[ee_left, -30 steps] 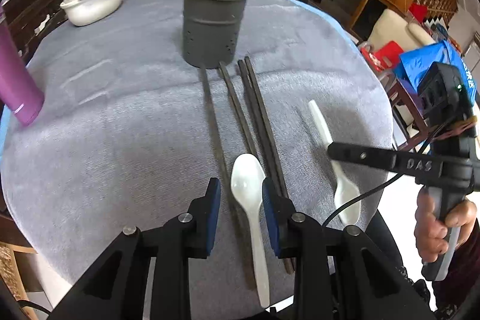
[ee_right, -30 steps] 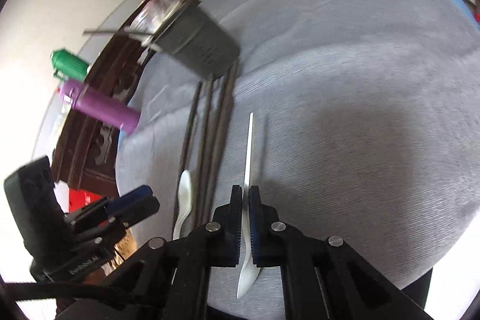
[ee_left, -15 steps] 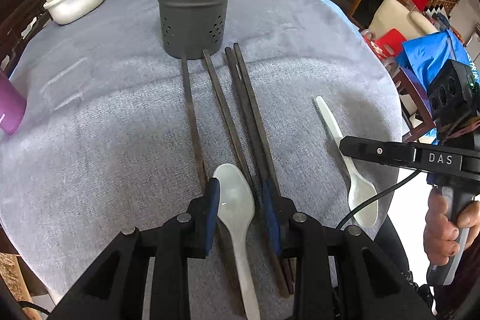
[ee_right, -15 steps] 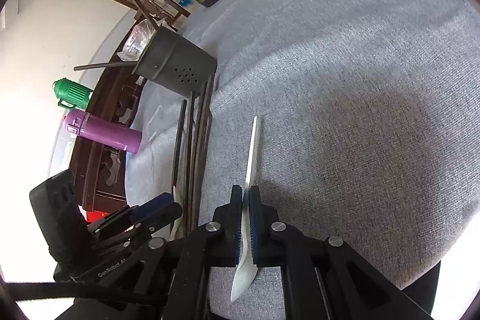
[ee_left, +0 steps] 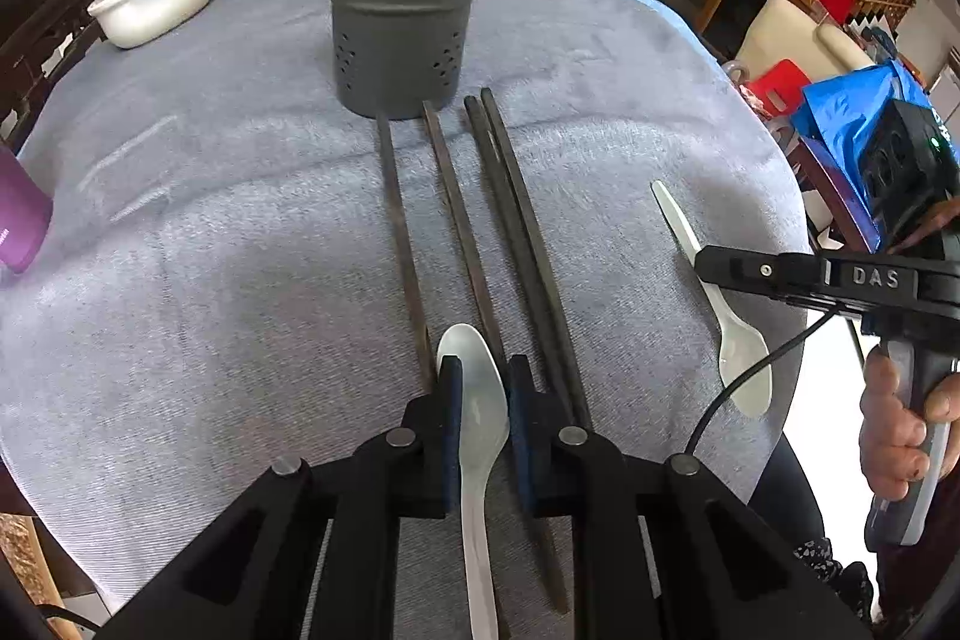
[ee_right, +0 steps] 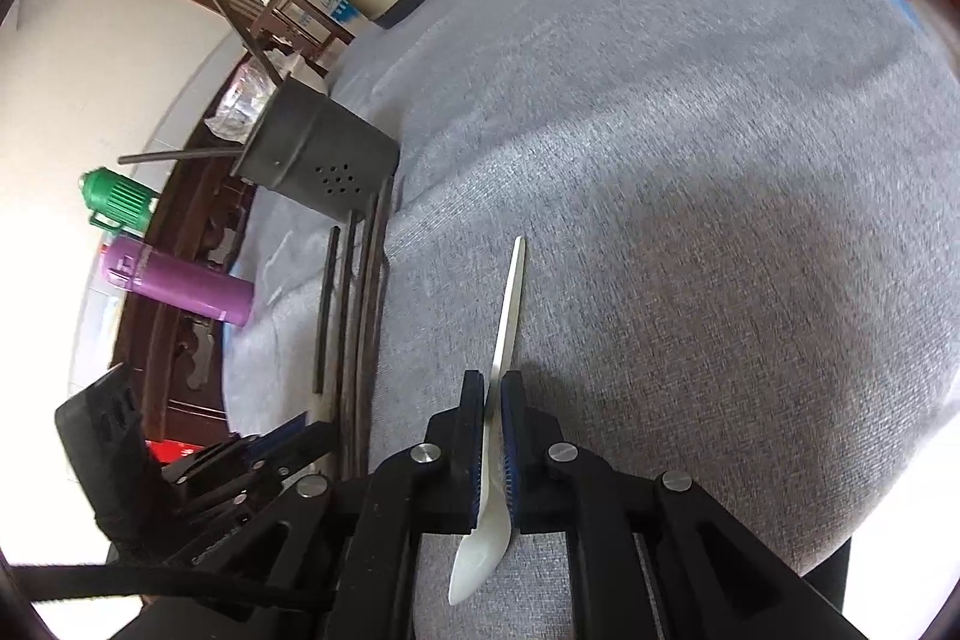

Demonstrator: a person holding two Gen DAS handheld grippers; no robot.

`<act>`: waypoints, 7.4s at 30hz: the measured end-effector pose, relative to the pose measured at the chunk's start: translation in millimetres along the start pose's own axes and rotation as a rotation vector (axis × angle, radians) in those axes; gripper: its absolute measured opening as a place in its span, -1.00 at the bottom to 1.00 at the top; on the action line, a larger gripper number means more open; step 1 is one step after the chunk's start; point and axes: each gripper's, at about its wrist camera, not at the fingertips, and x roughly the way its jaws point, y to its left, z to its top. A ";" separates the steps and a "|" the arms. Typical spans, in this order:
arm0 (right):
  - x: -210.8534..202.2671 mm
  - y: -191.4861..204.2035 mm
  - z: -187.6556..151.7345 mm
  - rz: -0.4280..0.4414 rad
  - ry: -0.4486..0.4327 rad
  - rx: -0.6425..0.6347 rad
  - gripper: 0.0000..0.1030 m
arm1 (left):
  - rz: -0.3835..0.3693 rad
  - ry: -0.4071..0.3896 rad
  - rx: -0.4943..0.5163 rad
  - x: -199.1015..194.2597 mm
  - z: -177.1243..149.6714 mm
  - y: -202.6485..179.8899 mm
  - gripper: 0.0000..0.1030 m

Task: Organize utensils
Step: 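Grasp a white spoon with the right tool while the left tool grasps another, then carry both spoons over the gray holder and open the left tool to drop its spoon, then lower the white spoon into the gray holder and open the right tool, then move both tools back toward the remaining chopsticks on the cloth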

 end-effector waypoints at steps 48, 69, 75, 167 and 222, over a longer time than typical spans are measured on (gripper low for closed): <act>4.8 66.3 58.0 0.117 -0.153 -0.142 -0.81 | -0.004 -0.087 0.158 -65.4 11.7 27.6 -0.77; -0.1 8.9 29.5 0.148 -0.099 0.003 -0.81 | -0.025 0.113 0.370 5.5 20.4 -11.5 -0.32; 2.2 7.9 31.1 0.148 -0.097 0.010 -0.81 | -0.057 0.160 0.406 19.2 21.7 -10.0 -0.31; -44.8 149.2 25.5 -0.074 -0.686 -0.481 -0.76 | 0.178 -0.321 -0.217 -71.9 17.8 89.0 -0.09; 30.0 23.8 45.8 0.209 -0.312 -0.176 -0.70 | 0.381 -0.162 -0.162 -14.4 14.5 15.3 0.34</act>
